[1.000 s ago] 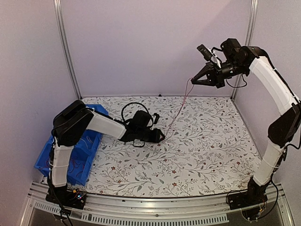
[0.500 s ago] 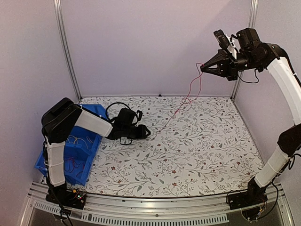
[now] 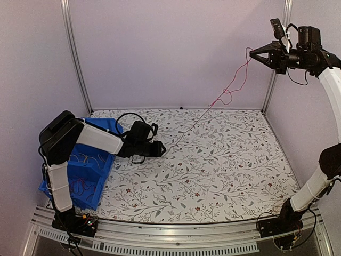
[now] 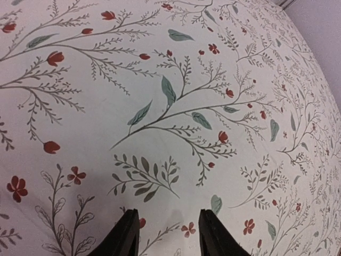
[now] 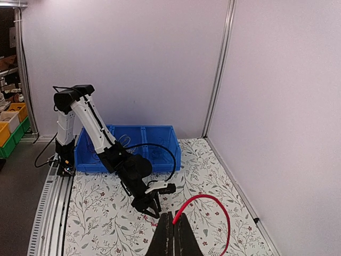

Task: Untangle the cables

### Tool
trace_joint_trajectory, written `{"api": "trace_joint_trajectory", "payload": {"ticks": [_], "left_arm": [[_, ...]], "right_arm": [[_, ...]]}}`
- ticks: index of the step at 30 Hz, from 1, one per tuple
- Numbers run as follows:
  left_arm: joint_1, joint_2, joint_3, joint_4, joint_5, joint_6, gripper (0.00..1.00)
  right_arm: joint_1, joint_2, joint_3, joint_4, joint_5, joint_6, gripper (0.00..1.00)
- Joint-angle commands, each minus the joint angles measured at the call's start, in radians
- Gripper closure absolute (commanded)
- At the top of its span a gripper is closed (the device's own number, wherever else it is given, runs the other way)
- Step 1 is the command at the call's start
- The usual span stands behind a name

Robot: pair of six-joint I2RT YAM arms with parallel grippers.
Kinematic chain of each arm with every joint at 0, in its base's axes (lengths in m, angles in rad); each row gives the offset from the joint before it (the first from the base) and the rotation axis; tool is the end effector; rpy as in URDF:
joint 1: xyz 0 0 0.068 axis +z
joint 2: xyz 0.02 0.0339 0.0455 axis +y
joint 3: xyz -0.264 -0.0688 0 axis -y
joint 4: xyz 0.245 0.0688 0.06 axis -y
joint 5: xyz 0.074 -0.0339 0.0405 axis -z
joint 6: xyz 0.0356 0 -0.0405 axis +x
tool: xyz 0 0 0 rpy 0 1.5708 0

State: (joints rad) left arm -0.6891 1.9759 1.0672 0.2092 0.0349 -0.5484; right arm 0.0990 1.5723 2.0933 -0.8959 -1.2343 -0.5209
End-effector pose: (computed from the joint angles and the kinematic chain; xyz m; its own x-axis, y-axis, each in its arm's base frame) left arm 0.3124 -0.2590 0.1292 -0.7661 -0.0439 -0.6412 0.3008 0.8572 -0.4181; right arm 0.2781 0.0614 0.5201 0.1352 -0.1517 -0.9791 -0.9678 0.1917 -0.1633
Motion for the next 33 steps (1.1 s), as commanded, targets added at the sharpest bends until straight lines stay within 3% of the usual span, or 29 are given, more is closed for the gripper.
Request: {"api": "trace_joint_trajectory", "payload": {"ticks": [1, 8, 14, 19, 21, 26, 33], "left_arm": [[0.003, 0.026, -0.018, -0.031, -0.015, -0.01, 0.62], [-0.013, -0.004, -0.011, -0.042, -0.032, 0.015, 0.6], [-0.078, -0.164, -0.065, 0.086, -0.097, 0.126, 0.56], [-0.212, -0.277, -0.051, 0.244, -0.196, 0.313, 0.3], [-0.243, -0.291, -0.017, 0.295, -0.164, 0.356, 0.25], [-0.304, -0.265, 0.112, 0.349, -0.072, 0.471, 0.24], [-0.349, -0.089, 0.372, 0.258, -0.046, 0.546, 0.24]], "right_arm": [[-0.048, -0.031, 0.017, 0.127, -0.014, 0.123, 1.0], [-0.05, -0.042, -0.143, 0.254, 0.152, 0.171, 1.0], [-0.048, -0.08, -0.326, 0.286, 0.182, 0.154, 1.0], [-0.008, -0.111, -0.492, 0.321, 0.196, 0.171, 1.0], [0.029, -0.119, -0.558, 0.342, 0.217, 0.182, 1.0], [0.124, -0.127, -0.656, 0.383, 0.25, 0.204, 1.0], [0.182, -0.117, -0.673, 0.408, 0.231, 0.255, 1.0]]}}
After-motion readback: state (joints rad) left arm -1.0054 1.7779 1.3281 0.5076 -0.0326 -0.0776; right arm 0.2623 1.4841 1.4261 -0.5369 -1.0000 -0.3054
